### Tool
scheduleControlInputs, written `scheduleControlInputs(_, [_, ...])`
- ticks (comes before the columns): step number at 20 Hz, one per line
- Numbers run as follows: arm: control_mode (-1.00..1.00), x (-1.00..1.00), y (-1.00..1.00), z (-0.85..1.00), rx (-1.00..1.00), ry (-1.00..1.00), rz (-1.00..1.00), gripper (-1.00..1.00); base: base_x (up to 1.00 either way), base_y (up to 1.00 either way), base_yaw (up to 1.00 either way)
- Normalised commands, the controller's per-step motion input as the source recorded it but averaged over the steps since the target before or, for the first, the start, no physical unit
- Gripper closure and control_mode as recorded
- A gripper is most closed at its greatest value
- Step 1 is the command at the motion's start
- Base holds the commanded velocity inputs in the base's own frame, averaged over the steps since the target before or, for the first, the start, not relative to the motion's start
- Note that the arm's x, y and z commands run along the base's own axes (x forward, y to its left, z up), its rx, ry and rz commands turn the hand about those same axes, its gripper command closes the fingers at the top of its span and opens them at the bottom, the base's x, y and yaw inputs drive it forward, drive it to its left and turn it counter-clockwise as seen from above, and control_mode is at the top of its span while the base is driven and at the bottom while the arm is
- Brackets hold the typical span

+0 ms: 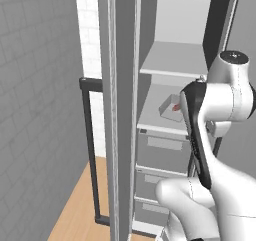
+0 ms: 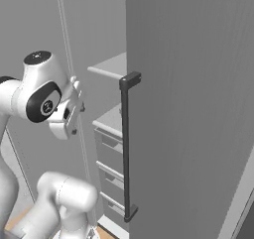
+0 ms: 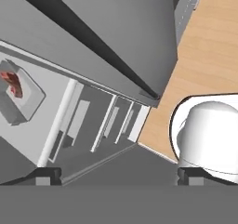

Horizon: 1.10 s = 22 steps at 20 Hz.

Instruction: Take the meat container that has the steak and place it on the second highest rack of the freezer. Then take the vegetable container that has the tomato and carrot and place it on the highest rack of the freezer.

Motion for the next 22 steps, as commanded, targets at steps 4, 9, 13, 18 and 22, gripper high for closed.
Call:
scheduleControlInputs(4, [-1.00,-0.29,0.06,-0.39,-0.03,0.00,0.00,-1.00,0.00,0.00,0.00])
scheduleControlInputs(9, [-1.00,-0.20,0.00,-0.13,0.06,0.01,-0.01,-1.00,0.00,0.00,0.00])
scheduleControlInputs(13, [-1.00,0.00,0.00,-0.01,0.11,0.00,0.00,-1.00,0.00,0.00,0.00])
scheduleControlInputs(18, [-1.00,0.00,0.00,0.00,0.04,0.00,-0.01,-1.00,0.00,0.00,0.00])
scheduleControlInputs(22, [-1.00,-0.05,0.00,0.00,0.00,0.00,0.00,-1.00,0.00,0.00,0.00])
